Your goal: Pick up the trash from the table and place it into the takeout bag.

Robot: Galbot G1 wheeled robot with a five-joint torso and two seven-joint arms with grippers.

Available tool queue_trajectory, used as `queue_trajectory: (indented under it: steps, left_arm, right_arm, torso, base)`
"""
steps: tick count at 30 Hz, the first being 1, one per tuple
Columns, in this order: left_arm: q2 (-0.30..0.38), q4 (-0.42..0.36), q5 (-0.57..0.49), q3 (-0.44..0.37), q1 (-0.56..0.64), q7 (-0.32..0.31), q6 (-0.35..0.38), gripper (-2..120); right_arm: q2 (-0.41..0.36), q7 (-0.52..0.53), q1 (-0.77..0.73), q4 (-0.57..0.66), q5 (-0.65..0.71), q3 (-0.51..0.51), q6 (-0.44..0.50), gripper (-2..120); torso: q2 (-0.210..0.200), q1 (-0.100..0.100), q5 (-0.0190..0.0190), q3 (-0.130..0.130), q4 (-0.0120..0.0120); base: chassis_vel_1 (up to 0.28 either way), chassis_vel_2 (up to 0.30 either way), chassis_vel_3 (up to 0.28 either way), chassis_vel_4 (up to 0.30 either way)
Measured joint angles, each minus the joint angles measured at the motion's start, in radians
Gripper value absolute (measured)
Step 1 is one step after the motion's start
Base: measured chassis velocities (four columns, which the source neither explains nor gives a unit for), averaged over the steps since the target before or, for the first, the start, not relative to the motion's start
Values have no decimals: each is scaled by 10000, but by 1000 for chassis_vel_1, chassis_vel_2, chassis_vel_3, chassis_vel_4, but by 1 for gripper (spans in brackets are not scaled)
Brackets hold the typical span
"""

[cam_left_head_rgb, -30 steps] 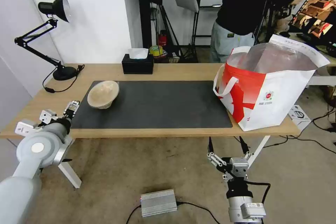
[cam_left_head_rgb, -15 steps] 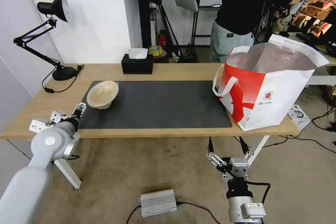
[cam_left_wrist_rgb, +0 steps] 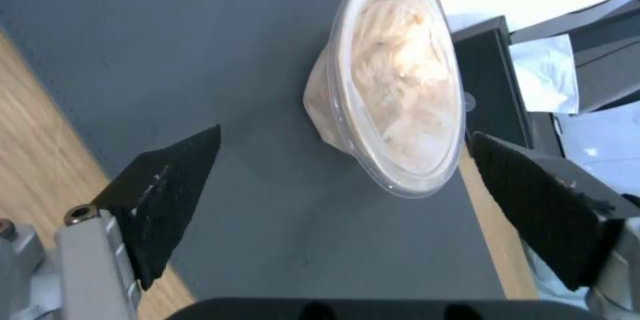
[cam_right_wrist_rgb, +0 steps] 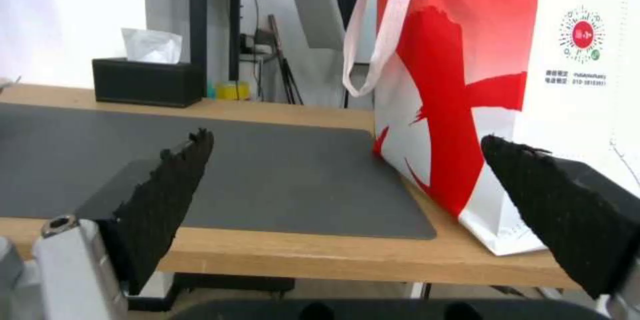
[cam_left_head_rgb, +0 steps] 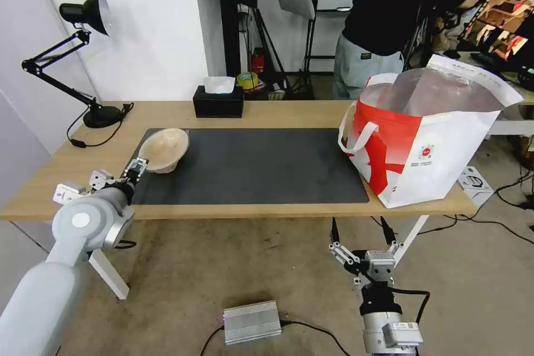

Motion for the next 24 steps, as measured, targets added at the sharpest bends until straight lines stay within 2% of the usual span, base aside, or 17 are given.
queue_trajectory:
  steps: [10, 24]
  left_arm:
    - [-112, 418, -488, 493, -941, -814, 45, 100]
    - [-435, 1165, -449, 1235, -1933, -1069, 97, 100]
  right_arm:
    - [0, 1, 0, -1, 0, 0, 0, 100]
    - [0, 0, 0, -1, 0, 0, 0, 100]
  torso:
    - [0, 0, 0, 0, 0]
    - [0, 0, 0, 1, 0]
  base:
    - [0, 0, 0, 0]
    - [0, 0, 0, 0]
